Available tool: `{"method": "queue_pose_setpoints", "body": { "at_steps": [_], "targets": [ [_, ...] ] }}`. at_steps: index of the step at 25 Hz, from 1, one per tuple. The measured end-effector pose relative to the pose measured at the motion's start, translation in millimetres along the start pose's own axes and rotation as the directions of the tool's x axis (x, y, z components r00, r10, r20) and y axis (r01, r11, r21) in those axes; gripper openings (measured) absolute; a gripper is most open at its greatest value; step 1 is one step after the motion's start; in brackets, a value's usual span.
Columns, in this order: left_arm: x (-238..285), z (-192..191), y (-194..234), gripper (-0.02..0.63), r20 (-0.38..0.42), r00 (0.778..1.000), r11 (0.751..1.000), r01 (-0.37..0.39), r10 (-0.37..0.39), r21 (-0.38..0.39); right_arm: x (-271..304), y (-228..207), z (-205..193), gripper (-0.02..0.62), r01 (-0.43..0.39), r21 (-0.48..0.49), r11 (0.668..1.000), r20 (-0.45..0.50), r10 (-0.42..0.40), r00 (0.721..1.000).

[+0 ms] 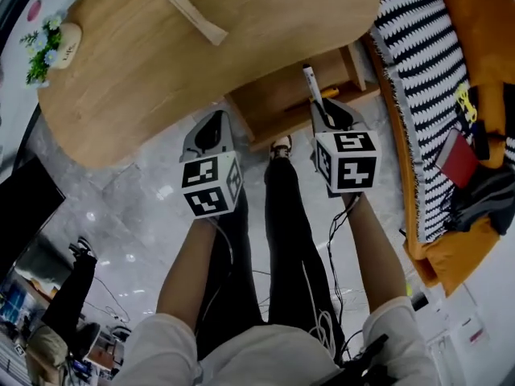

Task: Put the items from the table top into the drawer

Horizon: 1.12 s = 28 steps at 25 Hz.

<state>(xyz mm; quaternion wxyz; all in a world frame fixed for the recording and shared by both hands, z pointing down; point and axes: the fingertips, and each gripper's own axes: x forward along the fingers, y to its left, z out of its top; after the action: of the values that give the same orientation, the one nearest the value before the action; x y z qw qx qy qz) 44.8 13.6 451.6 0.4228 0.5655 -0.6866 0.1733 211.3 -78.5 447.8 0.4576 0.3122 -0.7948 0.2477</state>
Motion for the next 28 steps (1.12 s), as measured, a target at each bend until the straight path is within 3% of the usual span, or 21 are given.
{"method": "queue_pose_setpoints", "body": {
  "at_steps": [5, 14, 28],
  "targets": [
    [7, 5, -29, 0.011, -0.028, 0.999, 0.998, 0.036, -0.034, 0.059, -14, -28, -11, 0.058, 0.034, 0.122, 0.992, 0.019, -0.036, 0.999],
    [22, 17, -56, 0.011, -0.061, 0.993, 0.980, 0.110, -0.101, 0.164, -4, -47, -20, 0.058, 0.072, 0.310, 0.948, 0.033, -0.086, 0.996],
    [45, 32, -7, 0.011, -0.073, 0.992, 0.975, 0.119, -0.107, 0.186, 56, -34, -21, 0.077, 0.073, 0.583, 0.809, 0.075, -0.143, 0.987]
  ]
}}
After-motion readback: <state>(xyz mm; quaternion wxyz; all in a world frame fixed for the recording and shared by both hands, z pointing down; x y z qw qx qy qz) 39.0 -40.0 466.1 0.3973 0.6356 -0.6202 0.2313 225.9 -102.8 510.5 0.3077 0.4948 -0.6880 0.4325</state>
